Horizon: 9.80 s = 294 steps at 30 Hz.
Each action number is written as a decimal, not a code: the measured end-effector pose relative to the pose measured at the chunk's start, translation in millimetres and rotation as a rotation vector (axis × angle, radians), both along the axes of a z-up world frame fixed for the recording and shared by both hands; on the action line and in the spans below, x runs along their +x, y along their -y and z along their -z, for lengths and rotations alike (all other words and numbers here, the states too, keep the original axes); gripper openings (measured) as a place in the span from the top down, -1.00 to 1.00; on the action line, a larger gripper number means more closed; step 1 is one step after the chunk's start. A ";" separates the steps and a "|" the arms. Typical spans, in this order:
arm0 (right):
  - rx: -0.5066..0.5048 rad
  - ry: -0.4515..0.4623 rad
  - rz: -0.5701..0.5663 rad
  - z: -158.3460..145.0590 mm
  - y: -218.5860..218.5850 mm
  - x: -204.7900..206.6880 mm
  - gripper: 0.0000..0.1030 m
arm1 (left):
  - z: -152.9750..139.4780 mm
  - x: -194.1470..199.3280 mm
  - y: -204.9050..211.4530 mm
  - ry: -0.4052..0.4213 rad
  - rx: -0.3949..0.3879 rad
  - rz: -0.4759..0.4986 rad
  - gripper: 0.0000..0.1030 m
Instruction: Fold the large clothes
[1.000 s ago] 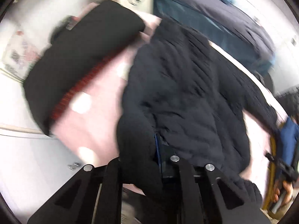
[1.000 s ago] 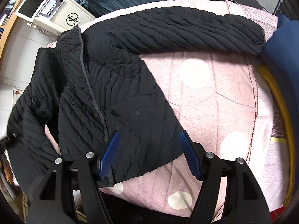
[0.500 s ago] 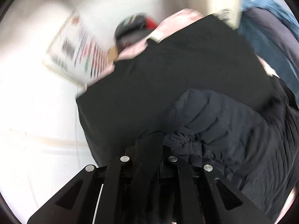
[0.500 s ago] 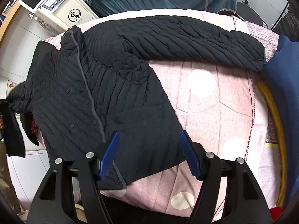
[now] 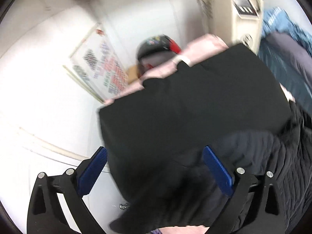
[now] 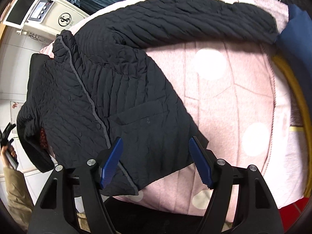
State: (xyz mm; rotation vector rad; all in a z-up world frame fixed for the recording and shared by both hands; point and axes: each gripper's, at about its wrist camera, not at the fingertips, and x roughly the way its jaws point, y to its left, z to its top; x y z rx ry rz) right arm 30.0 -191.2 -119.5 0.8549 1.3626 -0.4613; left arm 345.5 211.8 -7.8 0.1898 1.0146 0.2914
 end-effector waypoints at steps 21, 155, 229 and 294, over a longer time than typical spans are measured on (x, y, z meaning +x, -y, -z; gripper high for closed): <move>-0.102 -0.036 -0.001 34.6 55.2 -50.6 -0.36 | 135.8 -217.4 52.2 -0.350 -0.313 0.164 -0.87; -0.221 0.287 0.561 22.1 247.9 1.5 0.89 | 145.4 -267.9 216.8 -0.414 -0.105 0.462 -0.77; -0.322 -0.061 -0.501 150.2 -50.3 215.6 -0.91 | 272.1 -67.7 277.3 -0.351 -0.234 0.520 -0.92; -0.303 -0.113 -0.694 70.2 -168.4 13.1 -0.91 | 299.4 -230.5 -249.6 0.065 -1.249 -0.942 -0.67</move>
